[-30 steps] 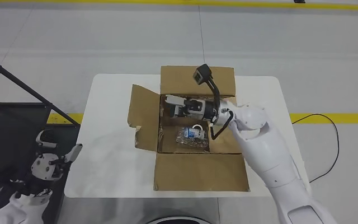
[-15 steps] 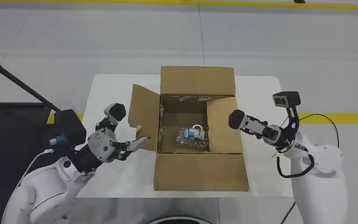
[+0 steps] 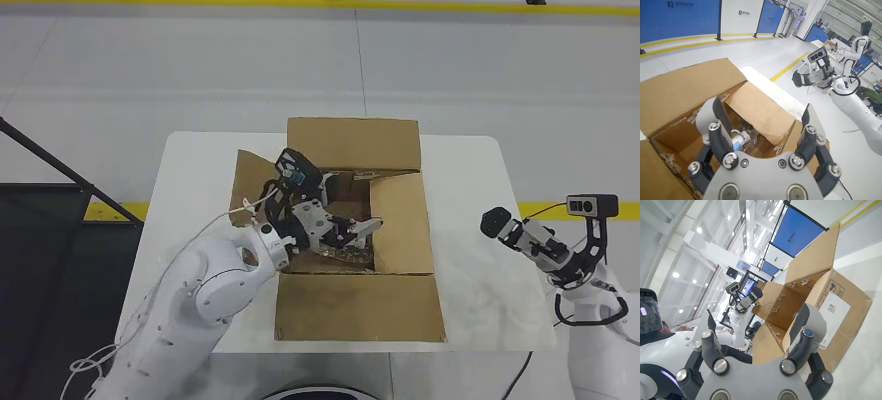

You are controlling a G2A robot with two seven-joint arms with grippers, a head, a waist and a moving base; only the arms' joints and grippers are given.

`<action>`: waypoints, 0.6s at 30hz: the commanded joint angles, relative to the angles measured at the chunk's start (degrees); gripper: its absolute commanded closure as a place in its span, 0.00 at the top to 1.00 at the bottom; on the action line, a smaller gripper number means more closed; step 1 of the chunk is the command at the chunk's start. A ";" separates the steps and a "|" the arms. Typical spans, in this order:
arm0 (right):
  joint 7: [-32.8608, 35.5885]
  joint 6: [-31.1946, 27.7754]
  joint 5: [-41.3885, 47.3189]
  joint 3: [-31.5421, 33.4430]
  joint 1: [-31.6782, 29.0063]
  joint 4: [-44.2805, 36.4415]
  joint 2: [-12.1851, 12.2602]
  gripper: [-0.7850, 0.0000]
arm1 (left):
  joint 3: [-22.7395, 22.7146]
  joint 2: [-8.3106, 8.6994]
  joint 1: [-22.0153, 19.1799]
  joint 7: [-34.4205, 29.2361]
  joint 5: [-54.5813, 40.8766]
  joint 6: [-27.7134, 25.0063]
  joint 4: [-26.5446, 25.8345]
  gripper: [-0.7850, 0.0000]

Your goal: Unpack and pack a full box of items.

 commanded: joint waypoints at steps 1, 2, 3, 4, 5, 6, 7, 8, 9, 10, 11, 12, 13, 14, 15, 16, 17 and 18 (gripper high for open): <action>-0.01 0.01 0.00 -0.01 -0.03 -0.06 -0.01 1.00 | -0.12 0.02 0.14 0.06 0.05 -0.18 -0.13 1.00; -0.01 0.01 0.00 -0.01 -0.03 -0.06 -0.01 1.00 | -0.12 0.02 0.14 0.06 0.05 -0.18 -0.13 1.00; -0.01 0.01 0.00 -0.01 -0.03 -0.06 -0.01 1.00 | -0.12 0.02 0.14 0.06 0.05 -0.18 -0.13 1.00; -0.01 0.01 0.00 -0.01 -0.03 -0.06 -0.01 1.00 | -0.12 0.02 0.14 0.06 0.05 -0.18 -0.13 1.00; -0.01 0.01 0.00 -0.01 -0.03 -0.06 -0.01 1.00 | -0.12 0.02 0.14 0.06 0.05 -0.18 -0.13 1.00; -0.01 0.01 0.00 -0.01 -0.03 -0.06 -0.01 1.00 | -0.12 0.02 0.14 0.06 0.05 -0.18 -0.13 1.00; -0.01 0.01 0.00 -0.01 -0.03 -0.06 -0.01 1.00 | 0.08 -0.01 0.55 0.13 -0.66 -0.14 0.15 1.00; -0.01 0.01 0.00 -0.01 -0.03 -0.06 -0.01 1.00 | 0.47 -0.07 1.37 0.32 -2.51 -0.21 0.70 1.00; -0.01 0.01 0.00 -0.01 -0.03 -0.06 -0.01 1.00 | 0.73 -0.15 1.79 0.38 -4.48 -0.44 1.39 1.00; -0.01 0.01 0.00 -0.01 -0.03 -0.06 -0.01 1.00 | 1.14 -0.29 1.75 0.43 -6.28 -0.47 2.27 1.00; -0.01 0.01 0.00 -0.01 -0.03 -0.06 -0.01 1.00 | 1.74 -0.48 1.39 0.38 -8.32 -0.55 3.28 1.00; -0.01 0.01 0.00 -0.01 -0.03 -0.06 -0.01 1.00 | 2.56 -0.71 0.79 -0.07 -10.45 -0.38 4.18 1.00; -0.01 0.01 0.00 -0.01 -0.03 -0.06 -0.01 1.00 | 3.39 -0.93 -0.07 -0.69 -11.56 0.10 5.18 1.00; -0.01 0.01 0.00 -0.01 -0.03 -0.06 -0.01 1.00 | 4.30 -1.19 -1.01 -0.99 -12.56 0.86 6.05 1.00; -0.01 0.01 0.00 -0.01 -0.03 -0.06 -0.01 1.00 | 5.37 -1.54 -1.83 -1.19 -14.46 1.86 6.97 1.00; -0.01 0.01 0.00 -0.01 -0.03 -0.06 -0.01 1.00 | 6.34 -1.87 -2.81 -1.45 -16.19 2.44 7.91 1.00; -0.01 0.01 0.00 -0.01 -0.03 -0.06 -0.01 1.00 | 7.09 -2.22 -3.79 -1.44 -18.05 3.50 9.12 1.00; -0.01 0.01 0.00 -0.01 -0.03 -0.06 -0.01 1.00 | 8.01 -2.57 -4.72 -1.88 -19.93 4.45 10.30 1.00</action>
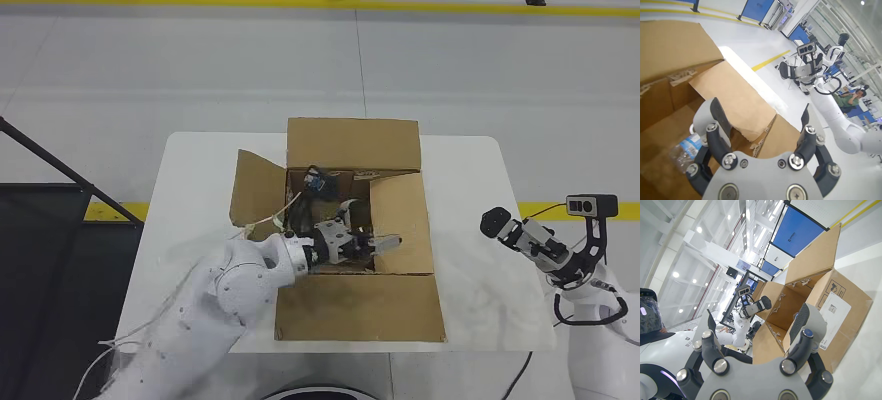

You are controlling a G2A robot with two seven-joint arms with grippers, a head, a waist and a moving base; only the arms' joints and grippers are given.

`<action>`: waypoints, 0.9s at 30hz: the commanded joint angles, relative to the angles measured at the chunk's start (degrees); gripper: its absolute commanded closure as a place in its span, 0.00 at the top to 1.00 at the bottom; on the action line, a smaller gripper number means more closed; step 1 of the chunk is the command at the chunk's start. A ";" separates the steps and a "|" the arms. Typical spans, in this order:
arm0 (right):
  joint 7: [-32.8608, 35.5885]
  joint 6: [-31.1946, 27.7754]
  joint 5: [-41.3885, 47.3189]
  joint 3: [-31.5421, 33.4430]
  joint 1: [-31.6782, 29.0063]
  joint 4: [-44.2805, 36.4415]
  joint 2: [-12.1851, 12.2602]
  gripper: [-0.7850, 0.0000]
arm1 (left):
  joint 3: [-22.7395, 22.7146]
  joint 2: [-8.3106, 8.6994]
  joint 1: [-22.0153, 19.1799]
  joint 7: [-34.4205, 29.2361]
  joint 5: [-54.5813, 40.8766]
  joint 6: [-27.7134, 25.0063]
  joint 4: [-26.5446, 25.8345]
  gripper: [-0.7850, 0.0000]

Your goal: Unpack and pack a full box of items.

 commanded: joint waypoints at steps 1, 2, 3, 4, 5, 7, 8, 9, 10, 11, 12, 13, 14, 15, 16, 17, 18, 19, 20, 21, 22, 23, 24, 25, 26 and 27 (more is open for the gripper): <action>0.00 0.00 0.00 0.00 0.00 0.01 0.00 1.00 | 1.76 -0.69 -2.10 -0.98 -4.07 2.01 2.64 1.00; 0.00 0.00 0.00 0.00 0.00 0.01 0.00 1.00 | 2.41 -1.02 -3.13 -1.35 -5.46 3.43 4.16 1.00; 0.00 0.00 0.00 0.00 0.00 0.01 0.00 1.00 | 3.14 -1.33 -4.22 -1.76 -6.30 4.34 5.23 1.00; 0.00 0.00 0.00 0.00 0.00 0.01 0.00 1.00 | 3.83 -1.62 -5.16 -2.31 -7.05 5.61 6.56 1.00; 0.00 0.00 0.00 0.00 0.00 0.01 0.00 1.00 | 4.45 -1.90 -6.05 -2.71 -7.57 6.92 7.72 1.00; 0.00 0.00 0.00 0.00 0.00 0.01 0.00 1.00 | 5.48 -2.42 -7.28 -2.79 -8.83 8.88 9.58 1.00; 0.00 0.00 0.00 0.00 0.00 0.01 0.00 1.00 | 5.82 -2.64 -7.82 -2.85 -9.36 9.51 10.23 1.00; 0.00 0.00 0.00 0.00 0.00 0.01 0.00 1.00 | 6.04 -2.83 -8.15 -2.74 -9.93 10.13 10.93 1.00; 0.00 0.00 0.00 0.00 0.00 0.01 0.00 1.00 | 6.22 -2.99 -8.35 -2.75 -10.59 10.69 11.52 1.00; 0.00 0.00 0.00 0.00 0.00 0.01 0.00 1.00 | 6.31 -3.13 -8.53 -2.81 -11.31 11.00 11.91 1.00; 0.00 0.00 0.00 0.00 0.00 0.01 0.00 1.00 | 6.34 -3.25 -8.63 -2.98 -12.08 11.42 12.36 1.00; 0.00 0.00 0.00 0.00 0.00 0.01 0.00 1.00 | 6.38 -3.34 -8.77 -3.22 -12.44 11.78 12.73 1.00; 0.00 0.00 0.00 0.00 0.00 0.01 0.00 1.00 | 6.38 -3.40 -8.94 -3.37 -12.46 12.47 13.13 1.00; 0.00 0.00 0.00 0.00 0.00 0.01 0.00 1.00 | 6.43 -3.47 -9.02 -3.54 -12.57 13.05 13.40 1.00; 0.00 0.00 0.00 0.00 0.00 0.01 0.00 1.00 | 6.42 -3.53 -9.10 -3.72 -12.83 13.59 13.57 1.00; 0.00 0.00 0.00 0.00 0.00 0.01 0.00 1.00 | 6.42 -3.56 -9.19 -3.85 -12.62 14.07 13.79 1.00; 0.00 0.00 0.00 0.00 0.00 0.01 0.00 1.00 | 6.43 -3.58 -9.26 -4.00 -12.31 14.47 13.91 1.00; 0.00 0.00 0.00 0.00 0.00 0.01 0.00 1.00 | 6.47 -3.58 -9.33 -4.22 -11.76 14.91 14.04 1.00; 0.00 0.00 0.00 0.00 0.00 0.01 0.00 1.00 | 6.43 -3.59 -9.27 -4.35 -11.74 15.07 14.07 1.00; 0.00 0.00 0.00 0.00 0.00 0.01 0.00 1.00 | 6.32 -3.63 -9.10 -4.46 -12.37 14.65 14.10 1.00; 0.00 0.00 0.00 0.00 0.00 0.01 0.00 1.00 | 6.22 -3.64 -8.97 -4.71 -12.71 14.25 14.46 1.00; 0.00 0.00 0.00 0.00 0.00 0.01 0.00 1.00 | 6.15 -3.65 -8.90 -4.90 -12.84 13.90 14.82 1.00; 0.00 0.00 0.00 0.00 0.00 0.01 0.00 1.00 | 6.08 -3.68 -8.83 -4.98 -13.13 13.55 15.29 1.00; 0.00 0.00 0.00 0.00 0.00 0.01 0.00 1.00 | 6.03 -3.74 -8.74 -4.95 -13.63 13.09 15.76 1.00; 0.00 0.00 0.00 0.00 0.00 0.01 0.00 1.00 | 6.07 -3.80 -8.77 -4.85 -13.85 12.64 16.27 1.00; 0.00 0.00 0.00 0.00 0.00 0.01 0.00 1.00 | 6.26 -3.88 -8.84 -4.85 -13.90 12.31 16.86 1.00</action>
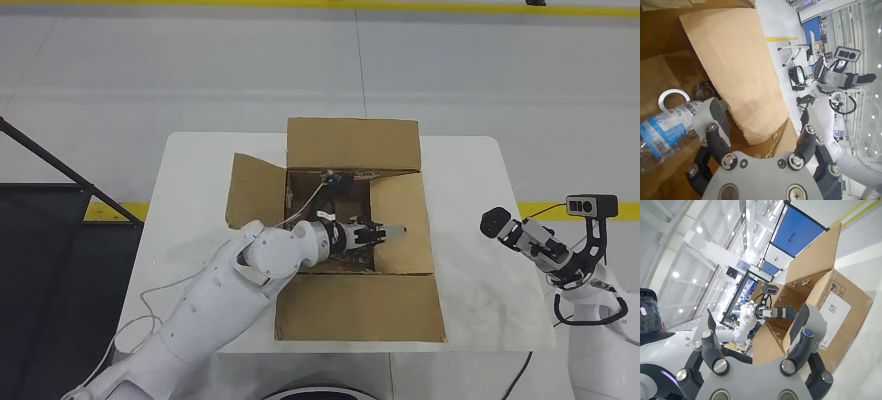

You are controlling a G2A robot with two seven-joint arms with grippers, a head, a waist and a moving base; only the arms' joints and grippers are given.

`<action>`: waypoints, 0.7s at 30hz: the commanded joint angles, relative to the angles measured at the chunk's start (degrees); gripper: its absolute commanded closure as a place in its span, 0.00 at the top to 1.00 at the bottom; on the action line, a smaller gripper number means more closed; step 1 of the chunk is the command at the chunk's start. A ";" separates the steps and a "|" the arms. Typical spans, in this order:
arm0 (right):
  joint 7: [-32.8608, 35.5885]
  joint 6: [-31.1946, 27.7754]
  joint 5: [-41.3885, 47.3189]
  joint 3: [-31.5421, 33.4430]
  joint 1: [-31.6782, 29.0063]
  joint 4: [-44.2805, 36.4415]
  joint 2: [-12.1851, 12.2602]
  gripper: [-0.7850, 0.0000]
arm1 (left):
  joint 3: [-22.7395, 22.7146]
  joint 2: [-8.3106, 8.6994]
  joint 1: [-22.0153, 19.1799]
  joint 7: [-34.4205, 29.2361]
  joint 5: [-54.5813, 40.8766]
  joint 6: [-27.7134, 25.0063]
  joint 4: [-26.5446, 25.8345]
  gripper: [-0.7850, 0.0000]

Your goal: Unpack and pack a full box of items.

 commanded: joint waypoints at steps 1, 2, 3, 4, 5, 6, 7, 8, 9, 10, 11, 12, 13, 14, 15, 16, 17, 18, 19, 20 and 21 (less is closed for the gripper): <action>0.00 0.00 0.00 0.00 0.00 0.01 0.00 1.00 | 0.35 -0.19 -0.20 0.12 -0.29 -0.61 1.11 1.00; 0.00 0.00 0.00 0.00 0.00 0.01 0.00 1.00 | 0.57 -0.32 -0.38 0.09 -0.61 -0.84 1.68 1.00; 0.00 0.00 0.00 0.00 0.00 0.01 0.00 1.00 | 0.80 -0.45 -0.59 0.16 -0.84 -1.01 2.33 1.00; 0.00 0.00 0.00 0.00 0.00 0.01 0.00 1.00 | 1.07 -0.61 -0.84 0.27 -1.09 -1.17 2.92 1.00; 0.00 0.00 0.00 0.00 0.00 0.01 0.00 1.00 | 1.38 -0.79 -1.09 0.33 -1.51 -1.39 3.51 1.00; 0.00 0.00 0.00 0.00 0.00 0.01 0.00 1.00 | 1.71 -0.97 -1.40 0.36 -1.85 -1.61 4.10 1.00; 0.00 0.00 0.00 0.00 0.00 0.01 0.00 1.00 | 2.11 -1.18 -1.72 0.39 -2.20 -1.95 4.63 1.00; 0.00 0.00 0.00 0.00 0.00 0.01 0.00 1.00 | 2.48 -1.38 -2.06 0.44 -2.49 -2.15 5.23 1.00; 0.00 0.00 0.00 0.00 0.00 0.01 0.00 1.00 | 2.86 -1.58 -2.43 0.55 -2.68 -2.32 5.79 1.00; 0.00 0.00 0.00 0.00 0.00 0.01 0.00 1.00 | 3.29 -1.80 -2.76 0.51 -3.00 -2.48 6.37 1.00; 0.00 0.00 0.00 0.00 0.00 0.01 0.00 1.00 | 3.64 -2.02 -3.12 0.49 -3.39 -2.67 6.96 1.00; 0.00 0.00 0.00 0.00 0.00 0.01 0.00 1.00 | 3.97 -2.23 -3.47 0.51 -3.77 -2.86 7.57 1.00; 0.00 0.00 0.00 0.00 0.00 0.01 0.00 1.00 | 4.30 -2.44 -3.79 0.55 -4.08 -3.05 8.17 1.00; 0.00 0.00 0.00 0.00 0.00 0.01 0.00 1.00 | 4.59 -2.64 -4.11 0.58 -4.34 -3.24 8.73 1.00; 0.00 0.00 0.00 0.00 0.00 0.01 0.00 1.00 | 4.83 -2.82 -4.36 0.54 -4.68 -3.36 9.31 1.00; 0.00 0.00 0.00 0.00 0.00 0.01 0.00 1.00 | 4.98 -2.98 -4.63 0.56 -4.92 -3.47 9.76 1.00; 0.00 0.00 0.00 0.00 0.00 0.01 0.00 1.00 | 5.11 -3.11 -4.83 0.61 -5.02 -3.59 10.11 1.00; 0.00 0.00 0.00 0.00 0.00 0.01 0.00 1.00 | 5.12 -3.22 -4.90 0.55 -5.42 -3.82 10.33 1.00; 0.00 0.00 0.00 0.00 0.00 0.01 0.00 1.00 | 5.01 -3.28 -4.95 0.56 -5.66 -4.05 10.45 1.00; 0.00 0.00 0.00 0.00 0.00 0.01 0.00 1.00 | 4.79 -3.31 -4.94 0.63 -5.91 -4.25 10.42 1.00; 0.00 0.00 0.00 0.00 0.00 0.01 0.00 1.00 | 4.56 -3.31 -4.86 0.63 -6.07 -4.35 10.32 1.00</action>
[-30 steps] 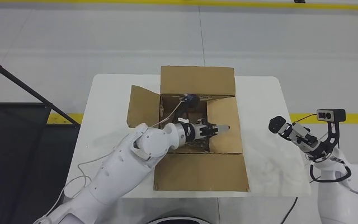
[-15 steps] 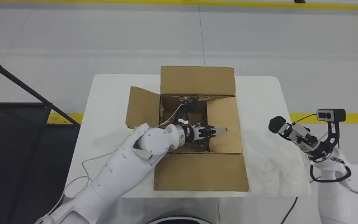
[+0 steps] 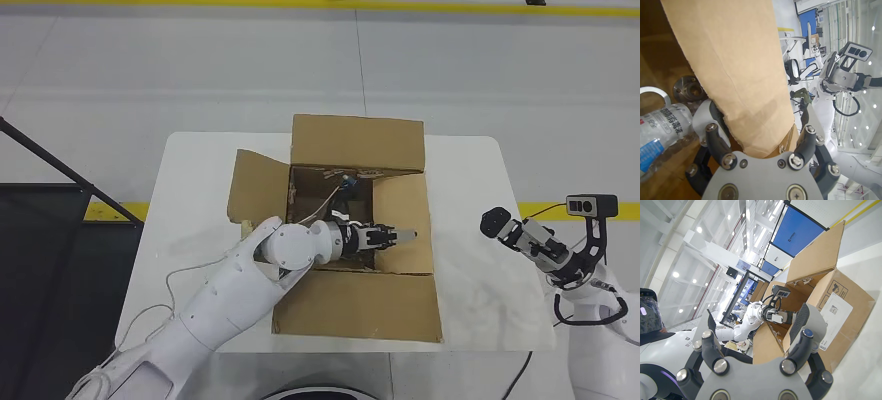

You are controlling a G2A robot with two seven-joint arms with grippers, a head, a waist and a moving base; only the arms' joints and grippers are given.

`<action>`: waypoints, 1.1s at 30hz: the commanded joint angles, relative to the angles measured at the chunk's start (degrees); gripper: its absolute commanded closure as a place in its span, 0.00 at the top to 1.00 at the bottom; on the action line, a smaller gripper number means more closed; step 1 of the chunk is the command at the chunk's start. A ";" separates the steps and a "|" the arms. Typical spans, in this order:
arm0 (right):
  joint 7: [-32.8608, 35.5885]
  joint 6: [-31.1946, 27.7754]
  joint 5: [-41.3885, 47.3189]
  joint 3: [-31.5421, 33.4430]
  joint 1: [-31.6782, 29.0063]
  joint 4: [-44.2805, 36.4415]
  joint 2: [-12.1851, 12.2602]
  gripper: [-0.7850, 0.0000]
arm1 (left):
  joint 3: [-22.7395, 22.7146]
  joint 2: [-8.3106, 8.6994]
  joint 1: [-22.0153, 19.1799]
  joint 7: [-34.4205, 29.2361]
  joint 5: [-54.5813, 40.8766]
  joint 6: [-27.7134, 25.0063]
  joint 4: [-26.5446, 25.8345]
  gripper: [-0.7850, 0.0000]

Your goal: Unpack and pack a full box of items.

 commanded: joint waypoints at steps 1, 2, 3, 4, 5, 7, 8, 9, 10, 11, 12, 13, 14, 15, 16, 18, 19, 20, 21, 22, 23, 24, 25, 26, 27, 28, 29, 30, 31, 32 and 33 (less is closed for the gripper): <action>0.00 0.00 0.00 0.00 0.00 0.01 0.00 1.00 | -0.51 0.02 0.17 -0.03 -0.22 -0.24 -0.36 1.00; 0.00 0.00 0.00 0.00 0.00 0.01 0.00 1.00 | -0.78 0.06 0.29 -0.07 -0.17 -0.24 -0.65 1.00; 0.00 0.00 0.00 0.00 0.00 0.01 0.00 1.00 | -1.08 0.11 0.46 -0.10 -0.14 -0.22 -1.03 1.00; 0.00 0.00 0.00 0.00 0.00 0.01 0.00 1.00 | -1.44 0.16 0.65 -0.06 -0.19 -0.25 -1.54 1.00; 0.00 0.00 0.00 0.00 0.00 0.01 0.00 1.00 | -1.76 0.22 0.89 -0.11 -0.21 -0.26 -2.04 1.00; 0.00 0.00 0.00 0.00 0.00 0.01 0.00 1.00 | -2.46 0.36 1.39 -0.19 -0.34 -0.34 -3.20 1.00; 0.00 0.00 0.00 0.00 0.00 0.01 0.00 1.00 | -2.75 0.42 1.62 -0.23 -0.24 -0.31 -3.82 1.00; 0.00 0.00 0.00 0.00 0.00 0.01 0.00 1.00 | -3.01 0.49 1.81 -0.30 -0.10 -0.30 -4.60 1.00; 0.00 0.00 0.00 0.00 0.00 0.01 0.00 1.00 | -3.28 0.54 2.05 -0.29 -0.02 -0.30 -5.38 1.00; 0.00 0.00 0.00 0.00 0.00 0.01 0.00 1.00 | -3.47 0.59 2.31 -0.39 -0.03 -0.35 -6.37 1.00; 0.00 0.00 0.00 0.00 0.00 0.01 0.00 1.00 | -3.69 0.64 2.47 -0.39 0.18 -0.33 -7.41 1.00; 0.00 0.00 0.00 0.00 0.00 0.01 0.00 1.00 | -3.85 0.70 2.63 -0.33 0.75 -0.16 -8.38 1.00; 0.00 0.00 0.00 0.00 0.00 0.01 0.00 1.00 | -4.05 0.72 2.77 -0.09 0.99 -0.01 -9.59 1.00; 0.00 0.00 0.00 0.00 0.00 0.01 0.00 1.00 | -4.25 0.73 2.97 0.11 0.93 0.14 -10.59 1.00; 0.00 0.00 0.00 0.00 0.00 0.01 0.00 1.00 | -4.47 0.73 3.04 0.56 1.12 0.34 -11.61 1.00; 0.00 0.00 0.00 0.00 0.00 0.01 0.00 1.00 | -4.50 0.69 2.88 1.09 2.18 0.97 -13.48 1.00; 0.00 0.00 0.00 0.00 0.00 0.01 0.00 1.00 | -4.46 0.63 2.62 1.27 2.54 1.15 -14.41 1.00; 0.00 0.00 0.00 0.00 0.00 0.01 0.00 1.00 | -4.34 0.57 2.37 1.36 2.94 1.46 -15.00 1.00; 0.00 0.00 0.00 0.00 0.00 0.01 0.00 1.00 | -4.15 0.47 2.00 1.43 3.27 1.73 -15.52 1.00; 0.00 0.00 0.00 0.00 0.00 0.01 0.00 1.00 | -3.89 0.34 1.59 1.42 3.40 1.87 -15.93 1.00; 0.00 0.00 0.00 0.00 0.00 0.01 0.00 1.00 | -3.56 0.20 1.09 1.36 3.57 2.08 -16.03 1.00; 0.00 0.00 0.00 0.00 0.00 0.01 0.00 1.00 | -3.17 0.02 0.52 1.39 3.61 2.25 -16.06 1.00; 0.00 0.00 0.00 0.00 0.00 0.01 0.00 1.00 | -2.73 -0.19 -0.04 1.46 3.51 2.36 -15.90 1.00; 0.00 0.00 0.00 0.00 0.00 0.01 0.00 1.00 | -2.18 -0.44 -0.68 1.53 3.44 2.40 -15.59 1.00; 0.00 0.00 0.00 0.00 0.00 0.01 0.00 1.00 | -1.57 -0.71 -1.37 1.60 3.31 2.38 -15.16 1.00; 0.00 0.00 0.00 0.00 0.00 0.01 0.00 1.00 | -0.92 -1.00 -2.13 1.72 3.20 2.30 -14.56 1.00; -1.37 0.08 -0.15 0.28 -0.43 -0.29 0.02 1.00 | -0.13 -1.34 -2.94 1.79 3.12 2.21 -13.92 1.00; -2.11 0.02 -0.16 0.62 -1.04 -0.79 0.08 1.00 | 0.62 -1.68 -3.75 1.88 2.94 2.08 -13.17 1.00; -2.50 -0.16 0.17 1.26 -1.72 -1.07 0.17 1.00 | 1.44 -2.05 -4.68 1.89 2.90 1.97 -12.35 1.00; -2.86 -0.46 0.46 2.04 -2.41 -1.23 0.28 1.00 | 2.16 -2.44 -5.57 2.17 2.78 1.84 -11.49 1.00; -3.07 -0.77 0.70 2.80 -3.12 -1.36 0.38 1.00 | 2.90 -2.83 -6.48 2.49 2.84 1.78 -10.53 1.00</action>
